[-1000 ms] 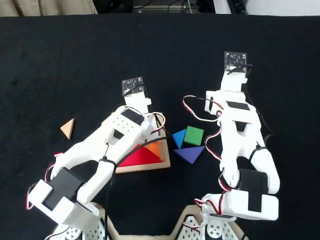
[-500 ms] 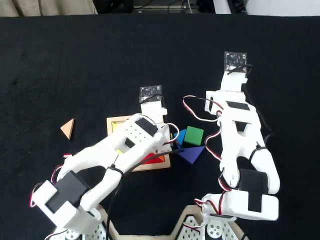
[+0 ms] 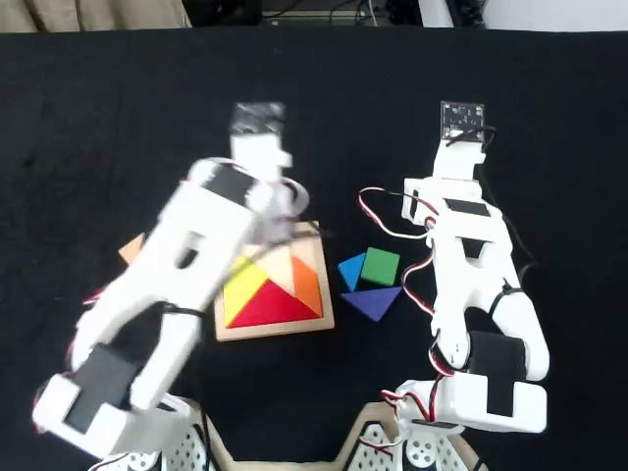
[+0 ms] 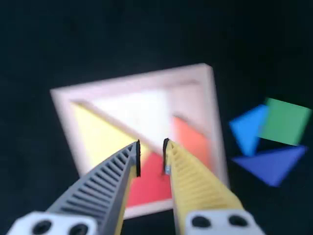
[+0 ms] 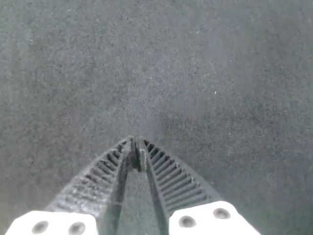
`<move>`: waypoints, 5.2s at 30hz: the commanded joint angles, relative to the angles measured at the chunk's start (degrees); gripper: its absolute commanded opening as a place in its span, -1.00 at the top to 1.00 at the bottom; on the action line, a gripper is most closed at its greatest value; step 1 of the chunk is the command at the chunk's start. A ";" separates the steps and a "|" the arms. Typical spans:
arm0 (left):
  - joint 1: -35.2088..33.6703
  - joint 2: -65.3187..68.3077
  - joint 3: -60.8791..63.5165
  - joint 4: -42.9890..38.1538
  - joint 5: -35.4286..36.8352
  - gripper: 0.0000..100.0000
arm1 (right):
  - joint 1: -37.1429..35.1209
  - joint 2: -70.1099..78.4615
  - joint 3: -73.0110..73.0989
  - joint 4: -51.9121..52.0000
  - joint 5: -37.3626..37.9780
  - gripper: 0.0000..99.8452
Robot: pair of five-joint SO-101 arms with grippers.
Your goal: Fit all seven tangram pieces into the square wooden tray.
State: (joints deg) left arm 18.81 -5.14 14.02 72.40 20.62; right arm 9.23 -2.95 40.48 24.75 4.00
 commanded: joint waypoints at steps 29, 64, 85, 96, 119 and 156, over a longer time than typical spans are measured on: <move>-42.77 -33.05 50.24 -33.14 -19.60 0.67 | -8.00 -19.56 -0.84 49.05 21.36 0.98; -42.95 -32.79 53.32 -35.60 -19.87 0.67 | -12.04 14.99 -30.73 54.42 26.20 0.98; -43.03 -32.79 53.32 -35.69 -19.87 0.67 | -15.74 3.47 -5.14 54.86 34.20 0.98; -43.30 -33.32 54.20 -35.69 -19.87 0.67 | -5.45 14.02 -12.70 49.23 36.13 0.98; -43.21 -33.32 54.11 -35.69 -19.87 0.67 | -8.62 13.85 -29.76 54.42 23.82 0.98; -43.30 -33.32 54.11 -35.69 -19.87 0.67 | -19.43 8.22 -14.90 38.95 14.15 0.53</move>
State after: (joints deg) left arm -24.88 -37.76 68.62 37.85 0.57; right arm -9.58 4.79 28.70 63.52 18.59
